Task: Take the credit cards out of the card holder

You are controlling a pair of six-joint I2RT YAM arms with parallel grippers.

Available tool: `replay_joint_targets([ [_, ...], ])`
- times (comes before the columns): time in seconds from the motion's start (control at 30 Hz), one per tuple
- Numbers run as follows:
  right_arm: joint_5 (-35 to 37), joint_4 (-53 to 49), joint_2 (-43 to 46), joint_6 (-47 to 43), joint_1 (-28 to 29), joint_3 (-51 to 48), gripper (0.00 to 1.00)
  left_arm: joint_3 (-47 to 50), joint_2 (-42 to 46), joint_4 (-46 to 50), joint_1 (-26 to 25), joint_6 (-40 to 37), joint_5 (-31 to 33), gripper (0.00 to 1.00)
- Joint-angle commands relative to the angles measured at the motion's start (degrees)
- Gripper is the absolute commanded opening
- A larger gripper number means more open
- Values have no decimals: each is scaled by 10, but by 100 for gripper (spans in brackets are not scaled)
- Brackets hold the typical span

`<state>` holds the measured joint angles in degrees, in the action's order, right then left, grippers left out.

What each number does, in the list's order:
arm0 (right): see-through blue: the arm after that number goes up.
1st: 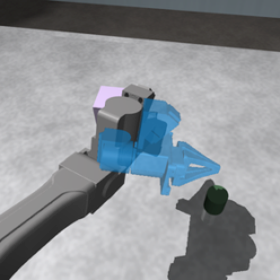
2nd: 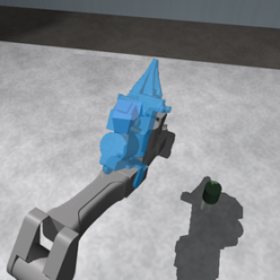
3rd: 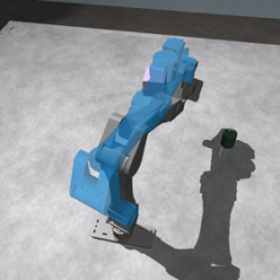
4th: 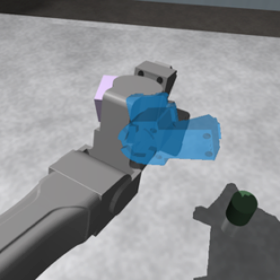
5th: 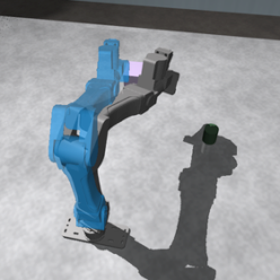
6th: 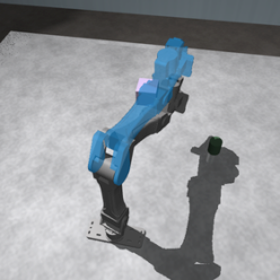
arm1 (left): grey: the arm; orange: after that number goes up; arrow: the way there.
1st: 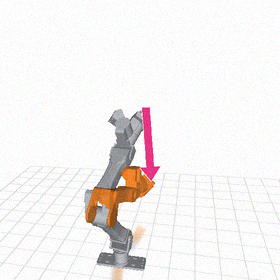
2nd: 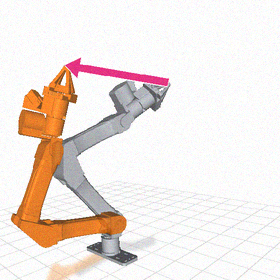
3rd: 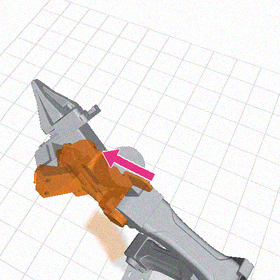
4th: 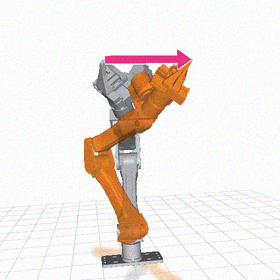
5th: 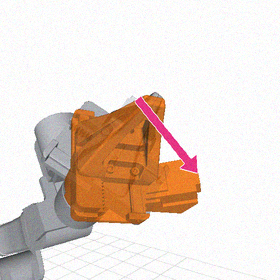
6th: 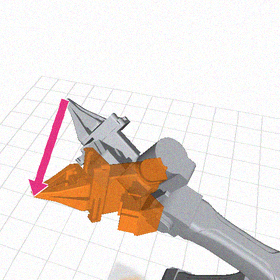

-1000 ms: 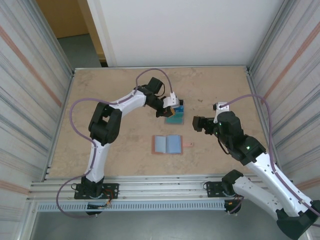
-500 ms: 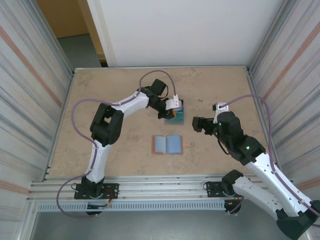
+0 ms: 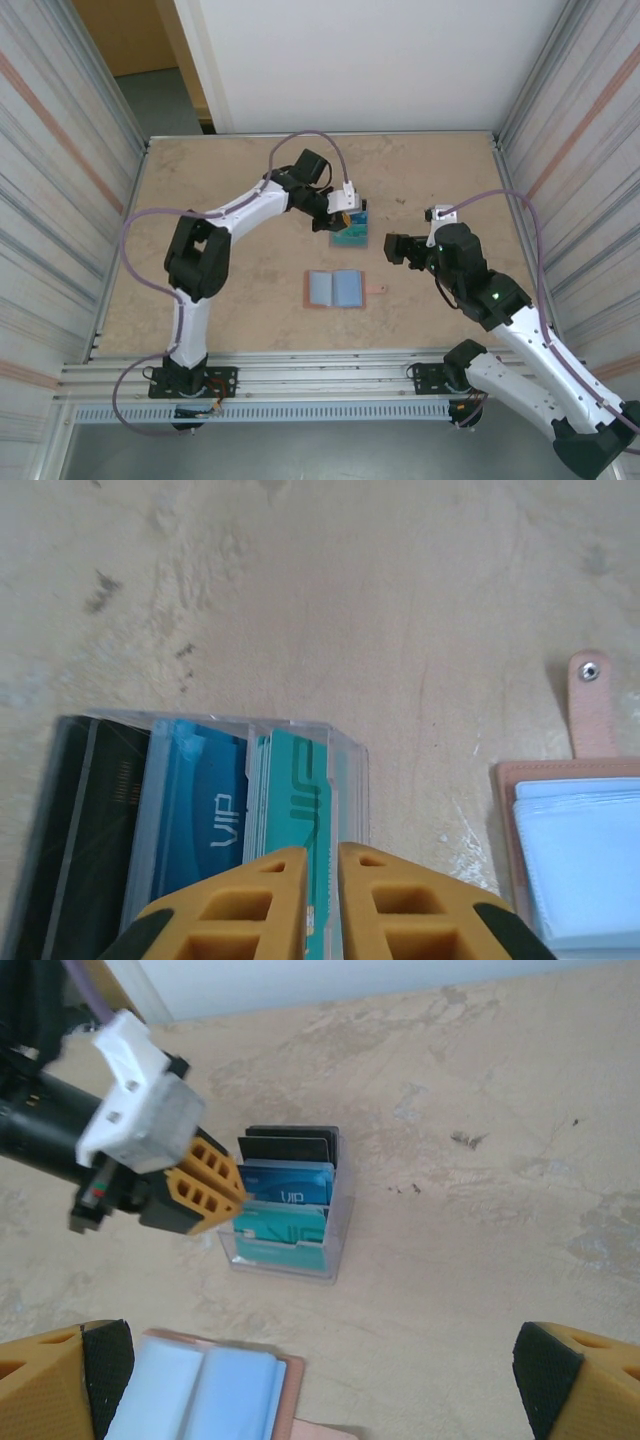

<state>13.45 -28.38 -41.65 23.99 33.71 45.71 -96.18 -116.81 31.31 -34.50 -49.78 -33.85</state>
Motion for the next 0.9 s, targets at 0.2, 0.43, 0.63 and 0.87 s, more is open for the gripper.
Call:
replay_joint_targets([
  [0.2, 28, 21, 21, 15, -5, -23, 99, 180, 203, -122, -14, 77, 80, 16],
  [0.43, 77, 45, 32, -15, -5, -47, 99, 383, 398, -241, -15, 209, 244, 39],
  [0.63, 98, 116, 59, -57, -5, -109, 99, 536, 558, -284, -14, 302, 390, 83],
  [0.87, 109, 143, 22, -82, -27, -129, 99, 654, 705, -311, 42, 398, 508, 99],
])
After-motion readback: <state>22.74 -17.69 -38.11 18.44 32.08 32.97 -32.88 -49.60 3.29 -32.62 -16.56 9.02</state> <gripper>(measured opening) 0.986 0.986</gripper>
